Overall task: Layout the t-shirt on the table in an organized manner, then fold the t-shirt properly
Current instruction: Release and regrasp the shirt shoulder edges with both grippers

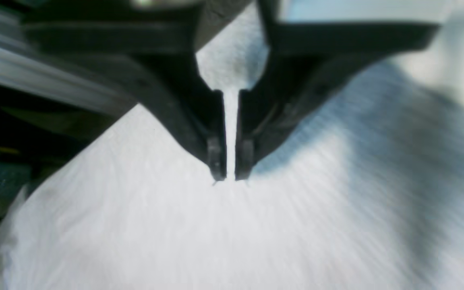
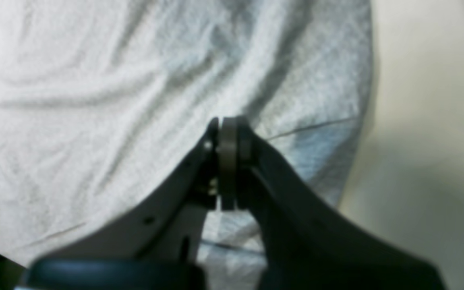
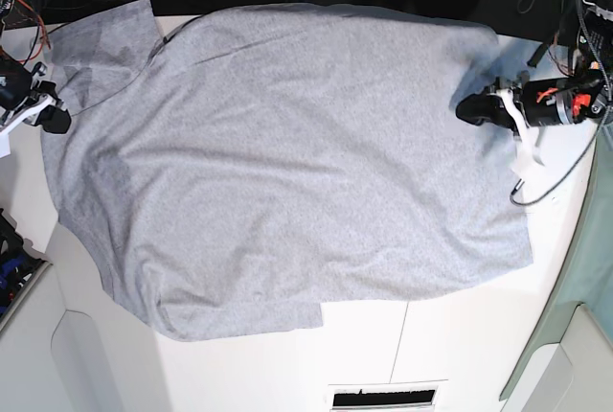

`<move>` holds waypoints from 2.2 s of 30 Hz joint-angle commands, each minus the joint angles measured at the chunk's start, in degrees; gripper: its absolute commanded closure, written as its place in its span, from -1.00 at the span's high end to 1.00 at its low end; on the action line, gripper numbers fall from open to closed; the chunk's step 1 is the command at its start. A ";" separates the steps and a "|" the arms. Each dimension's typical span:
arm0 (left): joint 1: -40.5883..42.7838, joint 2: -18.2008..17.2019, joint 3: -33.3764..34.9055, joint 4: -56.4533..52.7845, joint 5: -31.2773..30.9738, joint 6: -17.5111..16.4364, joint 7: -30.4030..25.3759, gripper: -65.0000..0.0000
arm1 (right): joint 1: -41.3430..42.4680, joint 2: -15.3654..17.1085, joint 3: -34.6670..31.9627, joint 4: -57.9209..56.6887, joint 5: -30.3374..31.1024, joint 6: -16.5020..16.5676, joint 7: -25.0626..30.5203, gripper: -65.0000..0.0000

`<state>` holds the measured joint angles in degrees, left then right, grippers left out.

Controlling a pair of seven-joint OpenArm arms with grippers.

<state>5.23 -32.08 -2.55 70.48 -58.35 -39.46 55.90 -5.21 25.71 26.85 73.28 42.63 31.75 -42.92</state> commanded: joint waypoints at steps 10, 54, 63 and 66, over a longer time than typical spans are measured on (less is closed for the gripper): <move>-6.91 3.30 -0.42 -7.56 24.11 4.50 -13.84 -0.91 | 0.63 0.79 0.39 0.92 0.85 0.24 2.12 -1.00; -4.42 -7.72 3.54 5.79 -3.41 -0.54 2.14 0.05 | -13.70 7.45 4.24 1.14 5.79 2.14 -7.50 -0.25; 1.70 -4.74 -12.28 5.79 -2.47 -0.54 2.19 0.07 | -13.51 7.26 -4.81 1.14 5.77 2.12 -6.10 -0.03; 2.43 -4.79 -13.55 5.51 1.33 -0.54 1.42 0.07 | -13.40 5.97 -5.14 1.14 5.81 2.12 -6.05 -0.03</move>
<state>7.97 -35.51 -15.42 75.40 -55.86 -39.51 58.19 -18.41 31.05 21.63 74.00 48.88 33.89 -48.18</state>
